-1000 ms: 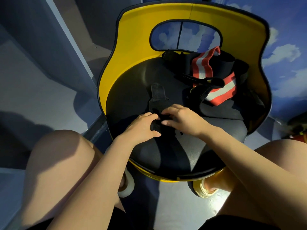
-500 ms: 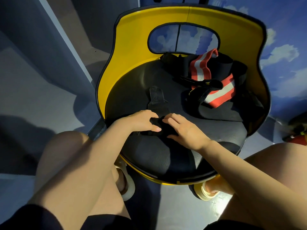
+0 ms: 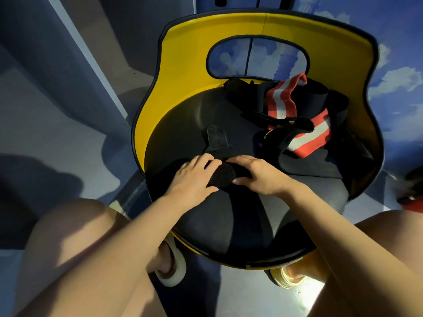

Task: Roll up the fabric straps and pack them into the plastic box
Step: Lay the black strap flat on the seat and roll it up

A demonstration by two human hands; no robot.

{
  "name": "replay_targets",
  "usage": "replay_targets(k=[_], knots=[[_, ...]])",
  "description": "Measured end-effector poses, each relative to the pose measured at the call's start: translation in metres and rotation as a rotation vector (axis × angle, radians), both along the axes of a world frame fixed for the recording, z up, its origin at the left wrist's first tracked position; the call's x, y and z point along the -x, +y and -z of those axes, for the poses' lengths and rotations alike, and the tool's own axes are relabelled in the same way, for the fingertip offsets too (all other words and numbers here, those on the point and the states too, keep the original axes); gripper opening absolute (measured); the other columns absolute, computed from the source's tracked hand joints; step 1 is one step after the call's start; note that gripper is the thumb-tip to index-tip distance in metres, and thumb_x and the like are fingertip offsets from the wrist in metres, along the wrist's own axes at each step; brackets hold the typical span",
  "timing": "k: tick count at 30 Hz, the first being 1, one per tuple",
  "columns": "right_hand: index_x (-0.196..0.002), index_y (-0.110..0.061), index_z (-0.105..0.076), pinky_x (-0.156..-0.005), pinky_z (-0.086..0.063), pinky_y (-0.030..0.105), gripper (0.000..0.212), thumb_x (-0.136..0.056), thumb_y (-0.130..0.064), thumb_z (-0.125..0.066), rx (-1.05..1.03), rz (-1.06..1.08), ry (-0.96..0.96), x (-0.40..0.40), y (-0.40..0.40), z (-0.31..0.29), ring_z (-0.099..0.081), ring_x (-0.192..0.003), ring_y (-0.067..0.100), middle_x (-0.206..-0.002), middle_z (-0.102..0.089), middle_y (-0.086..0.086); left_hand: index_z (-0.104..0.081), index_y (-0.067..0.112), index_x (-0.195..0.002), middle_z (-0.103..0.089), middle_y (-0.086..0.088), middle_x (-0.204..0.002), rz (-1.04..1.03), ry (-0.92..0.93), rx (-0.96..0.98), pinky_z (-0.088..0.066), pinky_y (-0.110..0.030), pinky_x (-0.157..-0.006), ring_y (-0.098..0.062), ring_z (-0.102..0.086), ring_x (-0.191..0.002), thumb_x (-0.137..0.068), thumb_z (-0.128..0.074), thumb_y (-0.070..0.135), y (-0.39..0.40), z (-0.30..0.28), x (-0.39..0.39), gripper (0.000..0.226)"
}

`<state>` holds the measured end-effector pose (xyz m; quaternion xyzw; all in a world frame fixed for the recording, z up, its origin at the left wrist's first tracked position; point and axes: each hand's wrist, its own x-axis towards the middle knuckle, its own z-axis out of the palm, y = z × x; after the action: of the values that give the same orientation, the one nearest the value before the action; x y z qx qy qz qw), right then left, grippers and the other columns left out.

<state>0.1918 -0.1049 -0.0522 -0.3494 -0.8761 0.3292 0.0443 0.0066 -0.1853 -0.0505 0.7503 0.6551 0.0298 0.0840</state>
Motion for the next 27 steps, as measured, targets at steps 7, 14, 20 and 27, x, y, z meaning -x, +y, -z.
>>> replay_targets(k=[7, 14, 20, 27], knots=[[-0.134, -0.014, -0.049, -0.105, -0.031, 0.02, 0.049, -0.088, -0.022, -0.063, -0.041, 0.084, 0.119, 0.003, 0.008, 0.007, -0.045, -0.124, 0.014, -0.131, -0.05, 0.002, -0.042, 0.026, -0.131, -0.042, 0.005, -0.134, -0.127, -0.265, 0.228, -0.042, -0.035, -0.094, -0.02, -0.044, -0.123, -0.084, -0.066, 0.034, 0.026, -0.013, 0.009, 0.053], [-0.129, -0.015, -0.053, -0.096, -0.046, 0.031, 0.05, -0.085, -0.038, -0.064, -0.355, 0.038, 0.145, -0.001, -0.002, 0.019, -0.05, -0.117, 0.019, -0.126, -0.052, 0.002, -0.043, 0.028, -0.131, -0.042, 0.002, -0.14, -0.162, -0.362, 0.418, -0.042, -0.037, -0.098, -0.019, -0.044, -0.125, -0.082, -0.068, 0.034, 0.049, -0.02, 0.019, 0.055], [-0.135, -0.013, -0.048, -0.1, -0.043, 0.029, 0.063, -0.079, -0.025, -0.073, -0.278, 0.101, 0.102, 0.01, 0.006, 0.016, -0.047, -0.122, 0.02, -0.133, -0.049, 0.002, -0.04, 0.024, -0.139, -0.039, -0.002, -0.144, -0.149, -0.401, 0.583, -0.036, -0.031, -0.099, -0.021, -0.04, -0.13, -0.086, -0.064, 0.035, 0.074, -0.026, 0.026, 0.059], [-0.137, -0.012, -0.044, -0.094, -0.026, 0.008, 0.063, -0.082, -0.025, -0.071, -0.059, 0.088, 0.019, 0.017, 0.034, 0.005, -0.047, -0.12, 0.019, -0.128, -0.047, 0.005, -0.049, 0.034, -0.126, -0.043, 0.007, -0.129, -0.119, -0.353, 0.225, -0.045, -0.035, -0.094, -0.015, -0.046, -0.119, -0.085, -0.064, 0.039, 0.066, -0.025, 0.024, 0.044]])
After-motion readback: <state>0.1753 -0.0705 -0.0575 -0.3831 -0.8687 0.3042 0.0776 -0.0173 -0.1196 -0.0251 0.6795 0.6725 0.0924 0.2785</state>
